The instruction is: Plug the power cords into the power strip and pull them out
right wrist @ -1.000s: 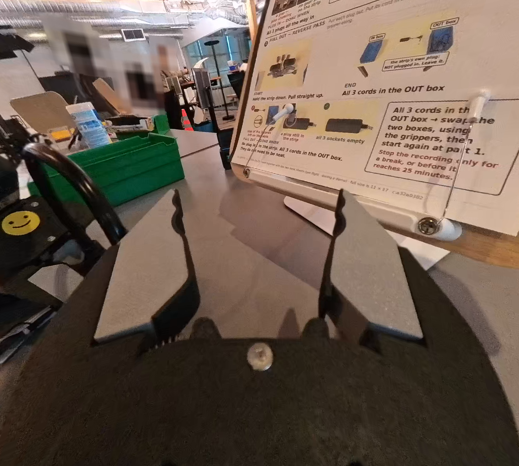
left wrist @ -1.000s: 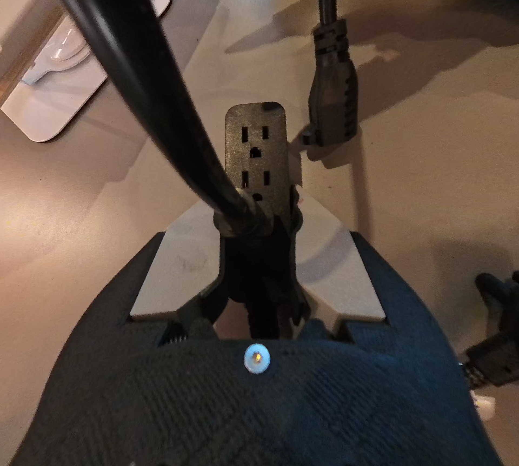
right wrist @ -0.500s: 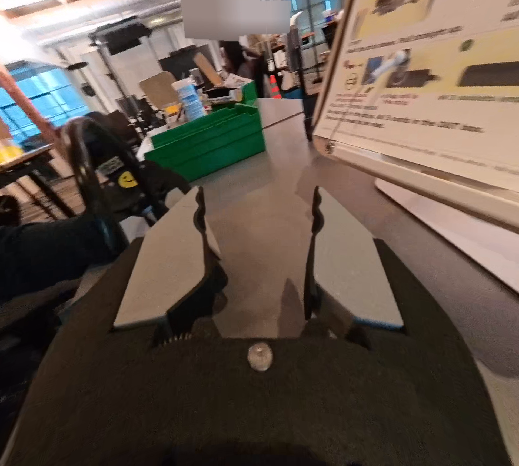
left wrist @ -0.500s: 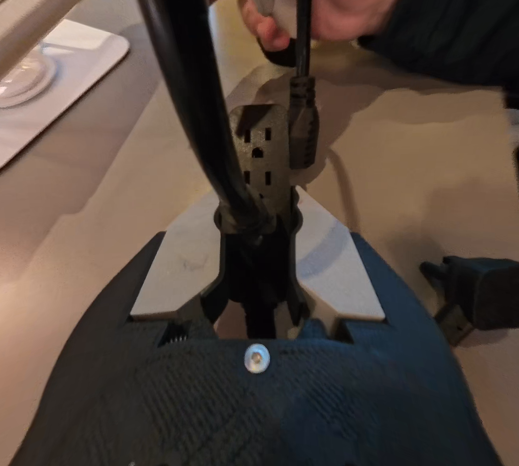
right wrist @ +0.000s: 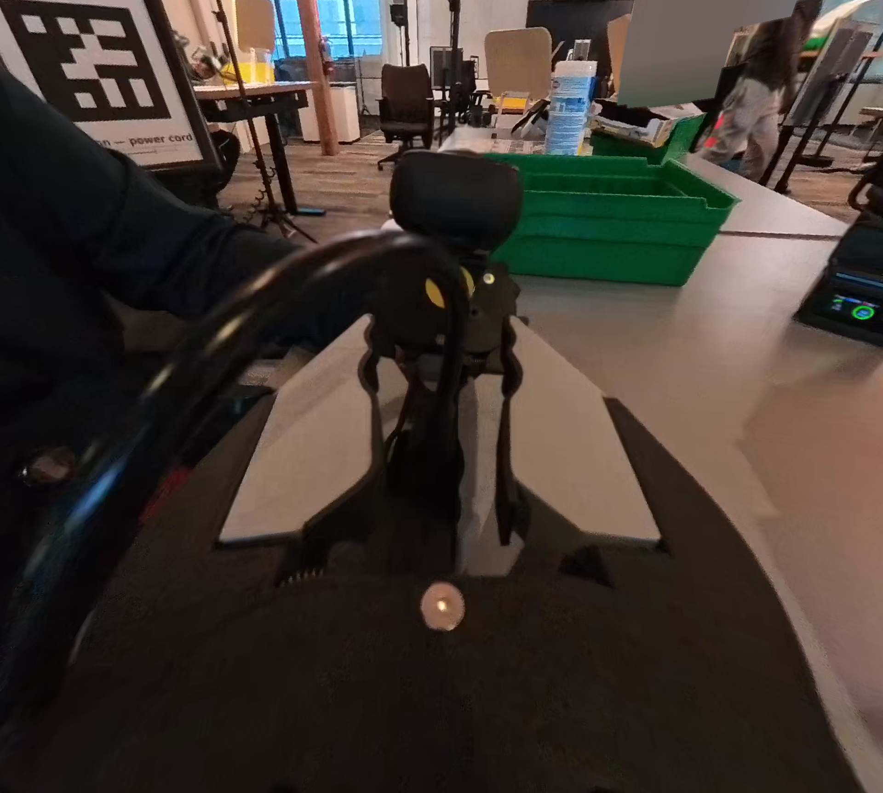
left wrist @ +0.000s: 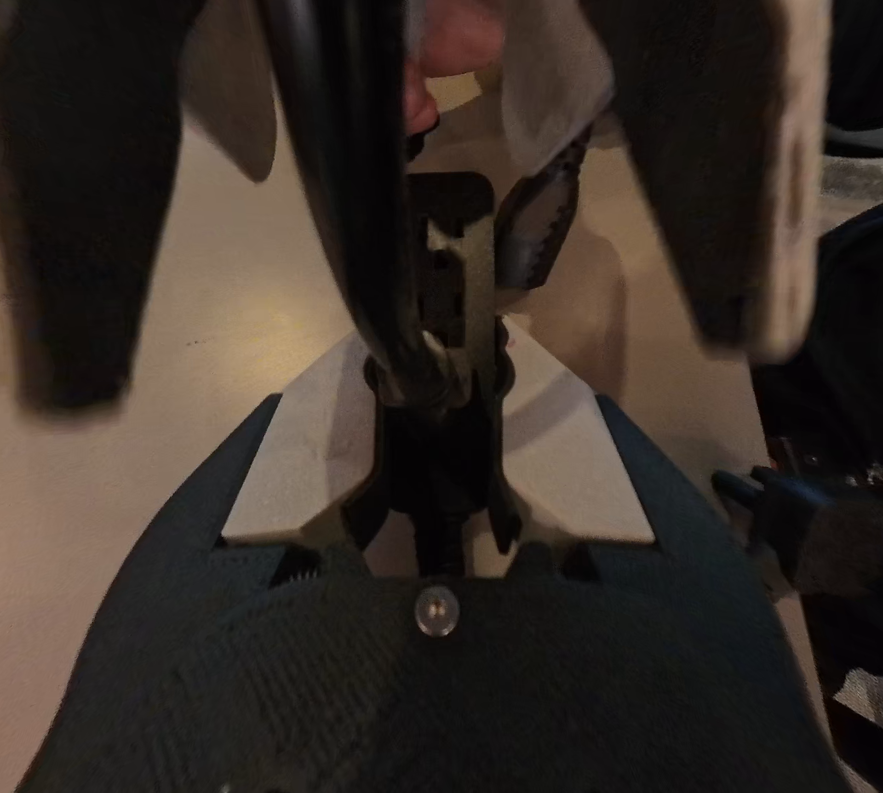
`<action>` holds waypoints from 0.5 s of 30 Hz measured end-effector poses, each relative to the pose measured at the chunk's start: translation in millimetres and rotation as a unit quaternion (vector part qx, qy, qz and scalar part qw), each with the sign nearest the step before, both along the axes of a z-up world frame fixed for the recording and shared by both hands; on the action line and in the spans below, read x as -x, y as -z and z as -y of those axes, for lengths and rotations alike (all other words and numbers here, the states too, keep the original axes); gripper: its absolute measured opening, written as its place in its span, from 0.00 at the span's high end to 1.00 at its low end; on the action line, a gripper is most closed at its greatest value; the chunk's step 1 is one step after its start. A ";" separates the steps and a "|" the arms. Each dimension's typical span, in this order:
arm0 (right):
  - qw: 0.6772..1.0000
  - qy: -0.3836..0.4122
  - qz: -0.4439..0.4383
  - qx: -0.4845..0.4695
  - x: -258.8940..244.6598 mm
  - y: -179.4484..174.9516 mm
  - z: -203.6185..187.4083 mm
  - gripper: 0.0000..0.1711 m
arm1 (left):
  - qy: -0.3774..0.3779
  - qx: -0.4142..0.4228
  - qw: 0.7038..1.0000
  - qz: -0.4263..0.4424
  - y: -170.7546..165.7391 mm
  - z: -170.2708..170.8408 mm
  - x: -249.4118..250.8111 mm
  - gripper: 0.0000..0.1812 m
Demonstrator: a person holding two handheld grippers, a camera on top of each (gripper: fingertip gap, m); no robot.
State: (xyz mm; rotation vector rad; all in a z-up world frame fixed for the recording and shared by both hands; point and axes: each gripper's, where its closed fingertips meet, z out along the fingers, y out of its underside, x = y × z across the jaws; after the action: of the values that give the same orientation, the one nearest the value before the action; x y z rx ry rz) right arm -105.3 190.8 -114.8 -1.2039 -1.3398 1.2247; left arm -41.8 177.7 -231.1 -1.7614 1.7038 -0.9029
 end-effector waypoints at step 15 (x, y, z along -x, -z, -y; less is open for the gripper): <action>0.992 0.112 0.014 0.058 -3.9 0.8 -39.1 1.00 | -0.119 0.035 0.992 -0.007 4.2 -20.5 -13.8 0.76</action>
State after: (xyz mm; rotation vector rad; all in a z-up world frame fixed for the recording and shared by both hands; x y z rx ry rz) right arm -101.4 229.9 -115.7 -1.4174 -1.1311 1.1393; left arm -28.0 198.2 -235.3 -1.9720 1.4461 -0.8529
